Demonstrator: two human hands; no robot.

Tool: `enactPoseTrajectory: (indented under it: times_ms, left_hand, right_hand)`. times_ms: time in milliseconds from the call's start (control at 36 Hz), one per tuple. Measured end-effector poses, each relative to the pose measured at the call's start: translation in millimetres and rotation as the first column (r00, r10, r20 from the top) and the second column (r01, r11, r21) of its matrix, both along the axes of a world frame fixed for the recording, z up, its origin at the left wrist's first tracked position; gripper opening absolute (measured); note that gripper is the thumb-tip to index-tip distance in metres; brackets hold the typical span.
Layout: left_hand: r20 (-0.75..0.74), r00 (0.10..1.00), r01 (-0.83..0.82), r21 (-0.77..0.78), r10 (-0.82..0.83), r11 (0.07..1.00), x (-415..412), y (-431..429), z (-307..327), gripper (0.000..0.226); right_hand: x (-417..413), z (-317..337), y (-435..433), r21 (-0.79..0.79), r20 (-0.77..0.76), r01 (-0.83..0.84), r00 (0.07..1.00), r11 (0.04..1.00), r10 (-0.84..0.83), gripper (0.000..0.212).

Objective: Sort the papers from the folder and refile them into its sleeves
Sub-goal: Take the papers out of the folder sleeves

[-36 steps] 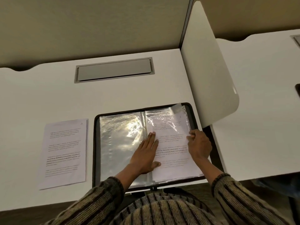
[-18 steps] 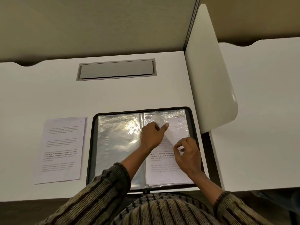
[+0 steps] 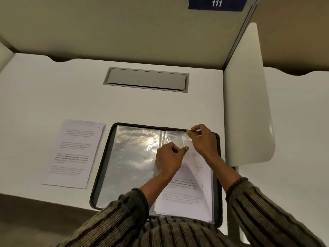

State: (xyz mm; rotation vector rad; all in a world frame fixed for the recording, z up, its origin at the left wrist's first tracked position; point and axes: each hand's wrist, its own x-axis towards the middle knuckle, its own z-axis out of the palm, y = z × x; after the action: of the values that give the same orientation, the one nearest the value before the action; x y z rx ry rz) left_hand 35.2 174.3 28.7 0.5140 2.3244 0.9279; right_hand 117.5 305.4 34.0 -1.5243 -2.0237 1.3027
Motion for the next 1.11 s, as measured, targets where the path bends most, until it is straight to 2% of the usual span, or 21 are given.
enactPoseTrajectory:
  times_ms: [83, 139, 194, 278, 361, 472, 583, 667, 750, 889, 972, 1111]
  left_hand:
    - [-0.118, 0.993, 0.019, -0.025, -0.022, 1.0, 9.5, 2.2, 4.3, 0.04]
    - [-0.151, 0.988, 0.035, -0.047, -0.042, 0.998, 15.6, 3.7, 7.2, 0.039]
    - [-0.193, 0.979, 0.046, -0.068, -0.059, 0.997, 20.6, 5.2, 9.8, 0.04]
    - [-0.245, 0.964, 0.085, -0.076, -0.101, 0.993, 26.1, 7.7, 13.3, 0.04]
    - [-0.269, 0.953, 0.125, -0.065, -0.138, 0.99, 29.5, 10.6, 14.2, 0.04]
    - [-0.257, 0.949, 0.189, -0.002, -0.183, 0.982, 28.5, 9.6, 5.5, 0.05]
    - [-0.241, 0.937, 0.281, 0.092, -0.252, 0.955, 27.5, -1.2, -7.2, 0.059]
    - [-0.316, 0.898, 0.326, 0.014, -0.305, 0.945, 22.1, -14.5, -21.5, 0.058]
    - [-0.34, 0.831, 0.424, -0.127, -0.441, 0.897, 12.1, -31.9, -35.5, 0.061]
    - [-0.223, 0.672, 0.608, -0.378, -0.706, 0.698, -1.7, -59.5, -54.2, 0.105]
    - [-0.216, 0.58, 0.66, -0.441, -0.786, 0.608, -4.5, -69.2, -60.2, 0.121]
    - [-0.202, 0.56, 0.67, -0.46, -0.804, 0.583, -3.6, -69.5, -63.4, 0.125]
  right_hand:
    - [-31.0, 11.7, 25.0, -0.056, 0.156, -0.162, 0.973, 0.985, 0.169, 0.018]
    - [-51.0, 18.8, 38.2, -0.124, 0.324, -0.279, 0.896, 0.952, 0.304, 0.011]
    - [-66.3, 27.0, 45.5, -0.206, 0.46, -0.341, 0.794, 0.917, 0.398, 0.021]
    - [-78.9, 40.3, 49.4, -0.332, 0.523, -0.381, 0.687, 0.863, 0.504, 0.028]
    - [-83.5, 43.7, 53.1, -0.389, 0.573, -0.427, 0.582, 0.816, 0.577, 0.03]
    - [-85.9, 44.2, 55.8, -0.378, 0.626, -0.485, 0.494, 0.789, 0.603, 0.022]
    - [-82.7, 44.9, 60.0, -0.404, 0.648, -0.5, 0.436, 0.766, 0.625, 0.033]
    - [-77.8, 43.6, 63.7, -0.415, 0.655, -0.485, 0.428, 0.77, 0.623, 0.023]
    - [-72.5, 43.4, 65.9, -0.408, 0.669, -0.487, 0.416, 0.772, 0.616, 0.019]
    - [-70.8, 36.1, 62.9, -0.393, 0.708, -0.509, 0.364, 0.766, 0.605, 0.038]
    - [-70.1, 28.6, 61.3, -0.335, 0.755, -0.548, 0.331, 0.767, 0.566, 0.04]
    - [-64.6, 14.3, 64.5, -0.298, 0.779, -0.607, 0.291, 0.737, 0.555, 0.037]
